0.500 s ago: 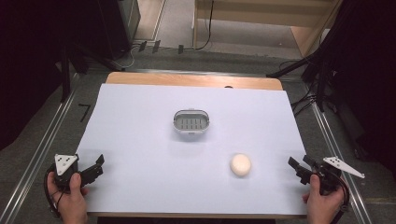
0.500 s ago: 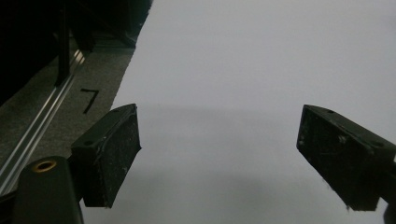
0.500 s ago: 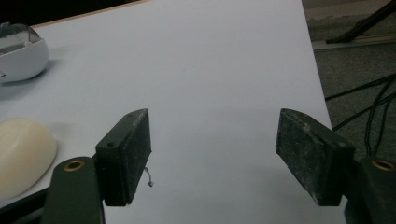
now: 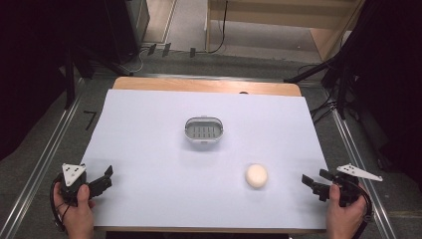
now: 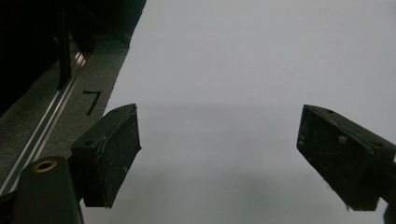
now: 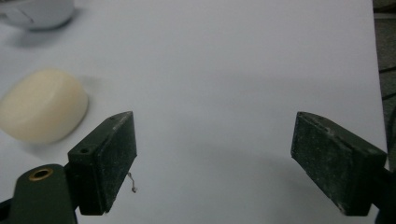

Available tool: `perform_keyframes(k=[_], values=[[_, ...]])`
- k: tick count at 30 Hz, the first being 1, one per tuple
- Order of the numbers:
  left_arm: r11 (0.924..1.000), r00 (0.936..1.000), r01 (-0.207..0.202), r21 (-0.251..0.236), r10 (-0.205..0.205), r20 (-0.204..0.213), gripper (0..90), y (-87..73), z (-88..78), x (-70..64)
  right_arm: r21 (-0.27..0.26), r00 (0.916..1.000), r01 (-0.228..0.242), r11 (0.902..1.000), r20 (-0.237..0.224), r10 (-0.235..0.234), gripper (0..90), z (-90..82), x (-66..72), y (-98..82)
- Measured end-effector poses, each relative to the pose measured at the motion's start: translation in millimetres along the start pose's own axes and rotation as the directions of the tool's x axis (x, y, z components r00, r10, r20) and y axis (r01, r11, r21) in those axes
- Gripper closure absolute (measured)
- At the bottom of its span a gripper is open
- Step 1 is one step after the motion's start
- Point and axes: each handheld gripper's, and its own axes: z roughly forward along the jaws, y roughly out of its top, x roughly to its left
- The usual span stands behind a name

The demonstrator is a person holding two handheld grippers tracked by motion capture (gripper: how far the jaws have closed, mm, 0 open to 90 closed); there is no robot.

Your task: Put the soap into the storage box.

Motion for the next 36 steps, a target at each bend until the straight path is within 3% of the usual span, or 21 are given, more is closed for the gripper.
perform_keyframes(k=[4,6,8,11,17,19,20,21,26,29,33,36], values=[[0.9996,0.9996,-0.027,-0.002,0.027,-0.001,14.3,-0.2,-0.6,-2.3,0.081,0.9974,0.065,0.9946,0.027,-0.067,17.1,3.7,7.9,6.2],[0.9997,0.9998,-0.019,-0.017,0.019,-0.008,14.3,-0.9,-1.5,-2.6,0.113,0.9947,0.092,0.9893,0.035,-0.096,17.1,5.7,12.6,8.8],[0.9997,0.9999,-0.013,-0.02,0.013,-0.006,14.3,-1.1,-2.4,-1.2,0.138,0.9923,0.121,0.983,0.008,-0.123,16.8,7.1,17.1,11.5],[0.9995,1.0,-0.005,-0.03,0.005,-0.004,14.3,-1.5,-2.9,-1.0,0.207,0.9843,0.173,0.9629,-0.004,-0.176,16.7,7.8,24.3,17.2],[0.9997,0.9996,-0.023,-0.009,0.023,-0.014,14.3,-0.8,-0.7,-2.9,0.291,0.9674,0.249,0.9238,-0.03,-0.252,15.2,8.1,39.0,26.5],[0.9999,0.9992,-0.011,0.006,0.011,-0.037,14.3,-0.2,0.5,-3.0,0.316,0.966,0.256,0.9137,-0.044,-0.255,15.1,10.0,43.8,29.3],[0.9999,0.9992,-0.011,0.006,0.011,-0.037,14.4,-0.2,0.5,-3.0,0.316,0.966,0.256,0.9137,-0.044,-0.255,15.1,10.0,43.8,29.3],[0.9998,0.9982,-0.014,0.015,0.014,-0.058,14.3,0.2,1.4,-3.9,0.342,0.9589,0.28,0.8971,-0.055,-0.278,14.7,13.3,48.2,31.7],[0.9998,0.9984,-0.021,0.007,0.021,-0.052,14.3,-0.1,0.4,-4.1,0.4,0.9394,0.336,0.8529,-0.075,-0.334,13.6,23.7,62.0,36.3],[0.9999,0.999,-0.014,-0.002,0.014,-0.043,14.3,-0.5,-0.1,-3.7,0.407,0.9359,0.348,0.8446,-0.1,-0.338,13.6,27.0,68.0,39.2],[0.9991,0.9981,-0.041,0.009,0.042,-0.046,14.3,-0.1,1.1,-6.2,0.402,0.9329,0.357,0.8428,-0.11,-0.343,13.6,29.5,76.7,43.5],[0.9981,0.9964,-0.061,0.007,0.062,-0.057,14.3,-0.4,1.2,-8.6,0.41,0.9279,0.37,0.8338,-0.116,-0.354,13.7,32.1,83.2,47.2]])
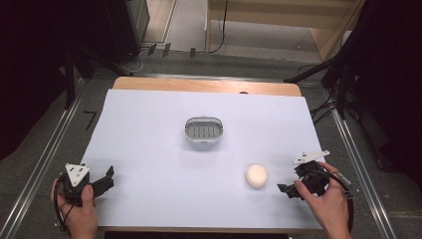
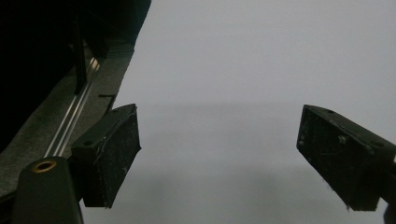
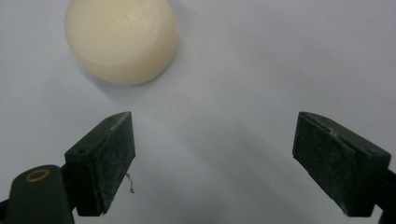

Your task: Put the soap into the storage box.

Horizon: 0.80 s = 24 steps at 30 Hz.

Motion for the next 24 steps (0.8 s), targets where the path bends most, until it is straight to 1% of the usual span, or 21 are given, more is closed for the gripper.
perform_keyframes(k=[1,3,5,7,8,9,10,12,14,17,19,24], values=[[0.9999,1.0,-0.01,0.004,0.01,-0.001,14.2,0.2,-0.5,-0.5,-0.004,1.0,0.006,1.0,-0.002,-0.006,13.7,0.5,1.2,2.2],[0.9999,0.9999,-0.015,0.002,0.015,0.002,14.2,0.1,-0.3,-0.8,0.001,1.0,0.005,1.0,-0.008,-0.005,13.7,1.8,3.3,6.1],[0.9999,0.9999,-0.01,0.001,0.01,0.003,14.2,0.0,-0.5,-0.4,0.007,0.9998,0.009,0.9999,-0.018,-0.009,13.7,4.0,5.5,9.9],[1.0,1.0,-0.006,-0.001,0.006,0.006,14.2,0.0,-0.5,-0.1,0.009,0.9991,-0.001,1.0,-0.043,0.002,13.4,6.8,8.1,13.6],[1.0,1.0,-0.005,-0.003,0.005,0.008,14.2,-0.1,-0.5,0.0,0.009,0.9991,-0.001,1.0,-0.043,0.002,13.4,6.8,8.1,13.6],[0.9999,0.9999,-0.01,-0.006,0.01,0.009,14.2,-0.2,-1.1,-0.1,0.014,0.9992,0.0,0.9999,-0.041,0.0,13.4,10.7,11.2,17.5],[0.9999,0.9999,-0.011,-0.007,0.011,0.01,14.3,-0.3,-1.2,-0.4,0.025,0.999,-0.001,0.9997,-0.045,0.002,13.4,11.8,12.9,18.8],[0.9999,0.9999,-0.011,-0.009,0.011,0.011,14.2,-0.4,-1.1,-0.6,0.035,0.9989,0.006,0.9994,-0.048,-0.004,13.4,15.9,16.4,22.3],[0.9999,0.9999,-0.012,-0.005,0.012,0.012,14.2,-0.2,-1.1,-0.1,0.05,0.9981,0.016,0.9986,-0.06,-0.013,13.4,18.9,19.4,25.8],[0.9999,0.9999,-0.014,-0.001,0.014,0.01,14.2,0.0,-0.5,-0.5,0.048,0.998,0.017,0.9987,-0.062,-0.014,13.4,22.2,23.8,31.4],[0.9998,0.9998,-0.017,0.002,0.017,0.01,14.2,0.1,-0.3,-0.6,0.049,0.997,0.025,0.9985,-0.074,-0.022,13.4,24.6,25.9,35.2],[0.9998,0.9997,-0.018,0.005,0.018,0.014,14.3,0.3,0.2,-0.8,0.059,0.9956,0.042,0.9974,-0.086,-0.037,13.4,31.4,32.9,43.5]])
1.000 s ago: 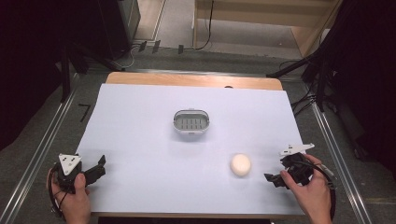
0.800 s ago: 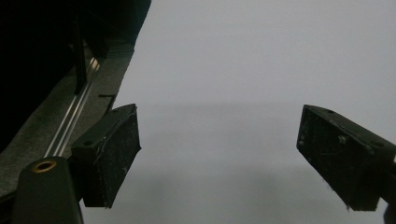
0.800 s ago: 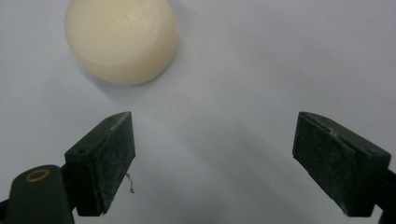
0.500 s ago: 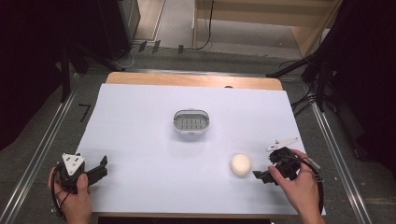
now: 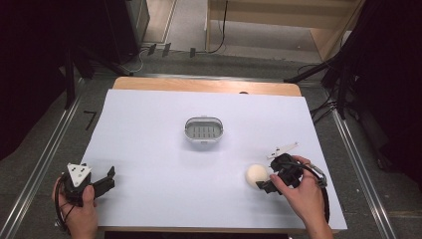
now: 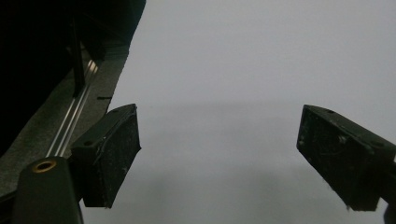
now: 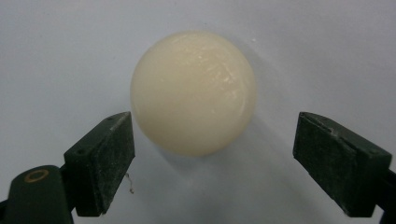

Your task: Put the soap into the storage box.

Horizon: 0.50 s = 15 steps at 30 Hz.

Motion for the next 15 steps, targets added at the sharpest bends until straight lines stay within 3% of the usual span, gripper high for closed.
perform_keyframes(k=[15], values=[[1.0,1.0,0.002,0.004,-0.002,0.002,14.3,0.1,-0.3,0.5,0.032,0.9999,0.002,0.9995,0.014,-0.003,16.1,19.7,11.9,12.5]])
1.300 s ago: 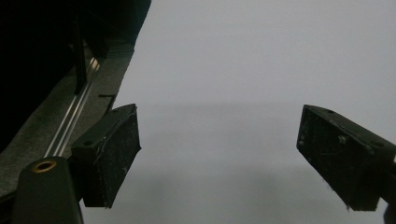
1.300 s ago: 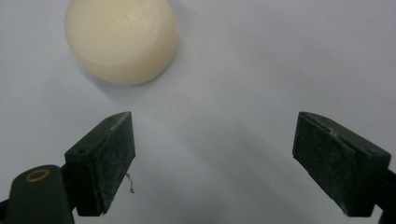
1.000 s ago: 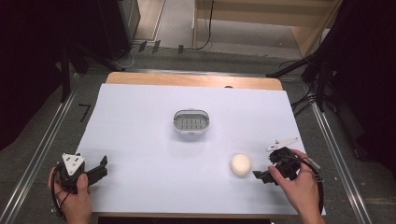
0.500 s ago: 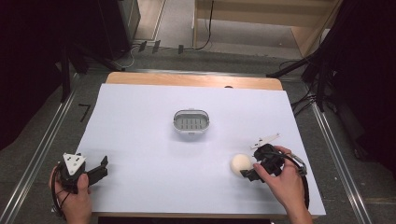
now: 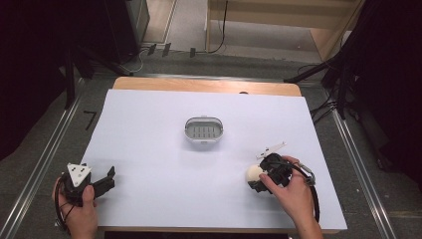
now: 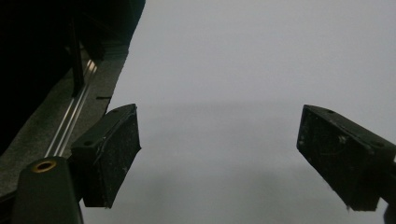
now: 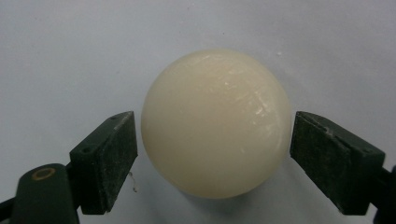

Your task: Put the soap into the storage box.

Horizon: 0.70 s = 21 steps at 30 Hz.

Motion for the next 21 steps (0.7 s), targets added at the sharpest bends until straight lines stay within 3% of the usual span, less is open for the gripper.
perform_keyframes(k=[13,21], values=[[0.9999,0.9998,0.011,0.006,-0.011,0.013,14.2,0.3,0.9,1.1,0.022,0.9997,-0.018,0.9996,0.017,0.017,23.9,-3.3,2.6,10.1],[0.9999,0.9997,0.015,0.002,-0.015,0.022,14.3,0.2,0.5,2.1,0.053,0.9984,-0.039,0.9978,0.042,0.036,23.9,7.3,5.8,13.7]])
